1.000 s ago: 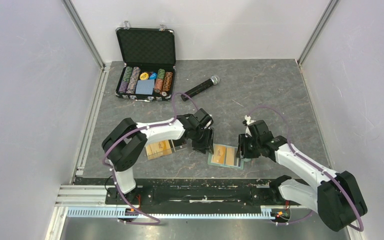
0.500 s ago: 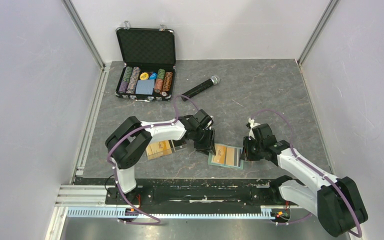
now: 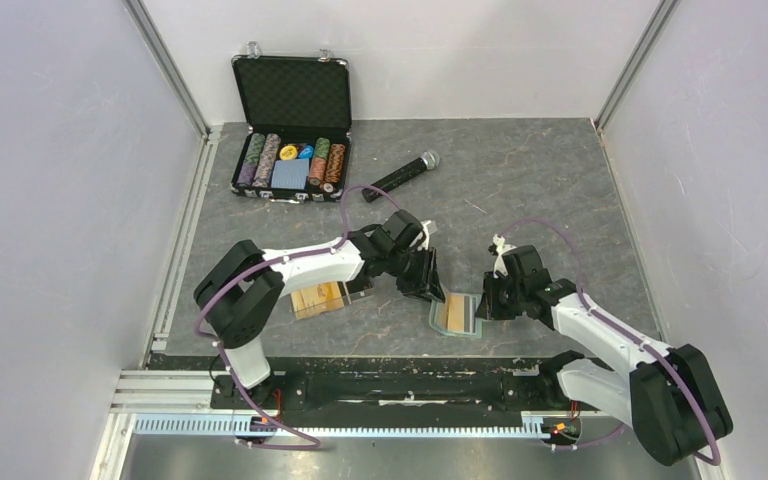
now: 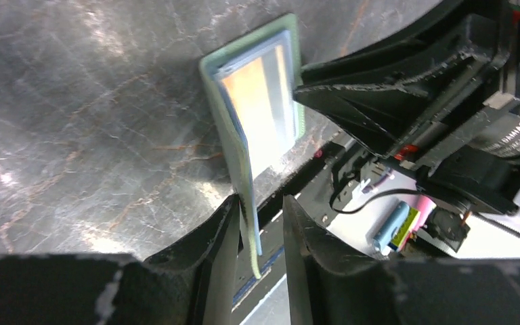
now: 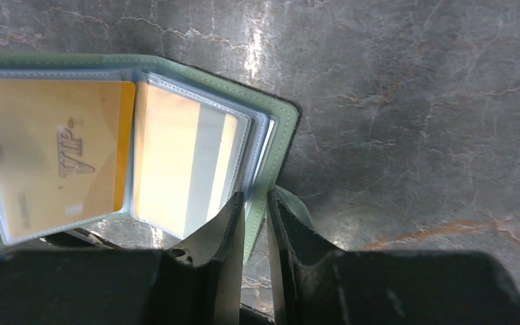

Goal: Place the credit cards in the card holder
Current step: Close the card holder at the center of the board.

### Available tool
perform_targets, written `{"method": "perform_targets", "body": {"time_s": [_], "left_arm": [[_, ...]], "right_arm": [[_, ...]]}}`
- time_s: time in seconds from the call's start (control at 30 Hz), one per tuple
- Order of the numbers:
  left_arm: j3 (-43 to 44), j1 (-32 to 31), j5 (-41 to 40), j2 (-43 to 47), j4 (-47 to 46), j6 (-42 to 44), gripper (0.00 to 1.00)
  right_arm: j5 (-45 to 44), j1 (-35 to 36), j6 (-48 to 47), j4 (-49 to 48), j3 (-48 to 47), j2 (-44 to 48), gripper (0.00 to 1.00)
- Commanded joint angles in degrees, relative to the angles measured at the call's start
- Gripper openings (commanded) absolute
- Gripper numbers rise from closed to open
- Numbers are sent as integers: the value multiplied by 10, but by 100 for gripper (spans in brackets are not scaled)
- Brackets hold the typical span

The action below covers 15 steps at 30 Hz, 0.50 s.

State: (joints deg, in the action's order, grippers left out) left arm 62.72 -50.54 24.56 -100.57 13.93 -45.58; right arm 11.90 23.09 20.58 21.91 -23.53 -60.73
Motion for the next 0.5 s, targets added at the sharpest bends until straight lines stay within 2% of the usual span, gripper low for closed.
{"method": "perform_targets", "body": {"time_s": [0.0,0.37,0.47], "left_arm": [[14,-8,48,-3,-40,-25,36],[30,-24,81,-27,-72,-44,36],[26,-24,82,-39,-72,-44,36]], "right_arm": [[55,5,20,-19,27,-20,19],[186,12,139,-156,69,-35,19],[175,13,141,-130,54,-21,19]]}}
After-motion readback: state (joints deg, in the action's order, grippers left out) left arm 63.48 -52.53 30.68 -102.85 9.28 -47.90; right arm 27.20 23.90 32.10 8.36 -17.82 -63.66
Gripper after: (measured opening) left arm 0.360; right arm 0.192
